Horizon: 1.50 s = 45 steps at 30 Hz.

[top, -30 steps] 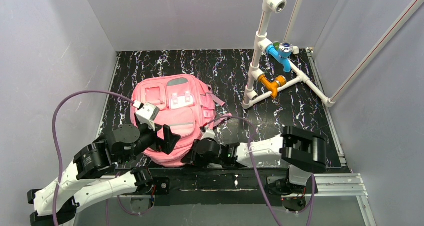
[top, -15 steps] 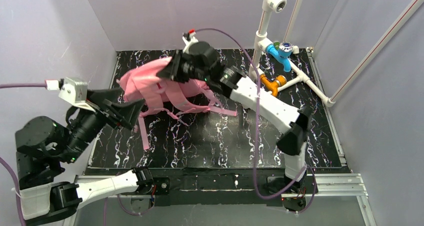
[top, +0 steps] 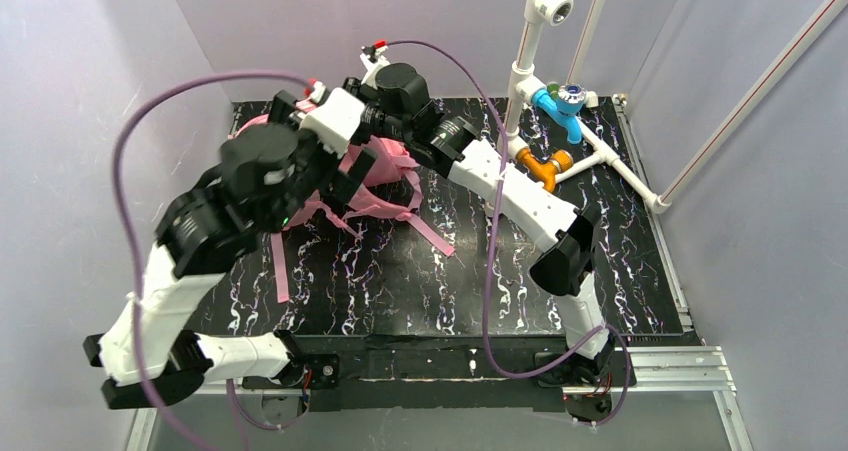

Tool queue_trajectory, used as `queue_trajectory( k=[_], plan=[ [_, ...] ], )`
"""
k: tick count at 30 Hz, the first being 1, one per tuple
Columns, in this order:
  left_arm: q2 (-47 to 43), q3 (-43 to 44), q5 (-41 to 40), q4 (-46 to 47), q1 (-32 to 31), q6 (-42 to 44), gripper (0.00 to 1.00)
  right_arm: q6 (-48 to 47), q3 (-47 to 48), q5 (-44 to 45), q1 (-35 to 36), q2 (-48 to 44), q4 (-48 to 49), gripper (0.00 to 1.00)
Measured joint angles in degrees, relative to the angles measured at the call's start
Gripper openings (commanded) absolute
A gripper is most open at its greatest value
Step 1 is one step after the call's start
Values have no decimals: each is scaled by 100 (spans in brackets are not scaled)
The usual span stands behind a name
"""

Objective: Pack the student bag
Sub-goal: Pick up the student bag at the center of the board.

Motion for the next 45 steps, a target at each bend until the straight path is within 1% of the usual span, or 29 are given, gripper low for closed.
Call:
queue_trajectory(
  k=[3,5,10,12,14,16,20,22,23,24,25,26,27,29,30,31,35,36,39,42,45],
  plan=[
    [278,-256,424,-7,866,151,98,44,-317,-20,-20,-223,-7,1],
    [273,-507,612,-9,1108,304,98,87,-525,-48,-55,-413,-111,1],
    [-155,-1320,739,186,1132,623,98,201,-835,-249,-262,-787,-391,1],
    [-474,-1781,695,389,1152,813,95,286,-916,-354,-382,-896,-452,1],
    [-623,-2011,619,531,1152,949,92,323,-922,-433,-448,-933,-468,1],
    [-693,-2243,417,839,1152,1191,90,376,-925,-503,-501,-953,-466,1],
    [-651,-2924,13,1897,1204,1875,85,498,-927,-586,-535,-977,-463,1],
    [-476,-3104,-90,2350,1320,2122,77,549,-929,-546,-553,-977,-435,1],
    [-350,-3123,-85,2612,1443,2238,71,590,-935,-522,-579,-977,-404,1],
    [-273,-3123,-72,2785,1517,2280,59,623,-944,-503,-603,-979,-374,1],
    [-210,-3119,-39,2940,1604,2326,43,649,-966,-501,-625,-979,-332,1],
    [-142,-3082,15,3067,1705,2380,25,669,-1012,-505,-664,-986,-249,1],
    [-103,-3025,72,3099,1773,2341,1,678,-1025,-505,-688,-988,-219,1],
    [44,-2706,236,2918,1954,2214,0,745,-1054,-481,-728,-999,-146,1],
    [122,-2529,369,2723,2006,2159,0,750,-1095,-463,-745,-1025,-79,8],
    [199,-2371,457,2535,2028,2076,0,752,-1207,-439,-763,-1091,-20,21],
    [372,-2000,758,2085,2031,1620,0,662,-1569,-621,-933,-1335,103,64],
    [404,-1921,791,2039,2024,1488,0,614,-1593,-651,-981,-1375,96,73],
    [636,-1425,442,1661,2074,975,0,28,-1574,-695,-1167,-1611,37,92],
    [1338,-116,-17,658,2181,354,0,-804,-1244,-522,-1335,-1895,-151,96],
    [2006,855,-286,96,2275,-11,0,-1453,-1099,-522,-1390,-2186,-219,97]
  ],
)
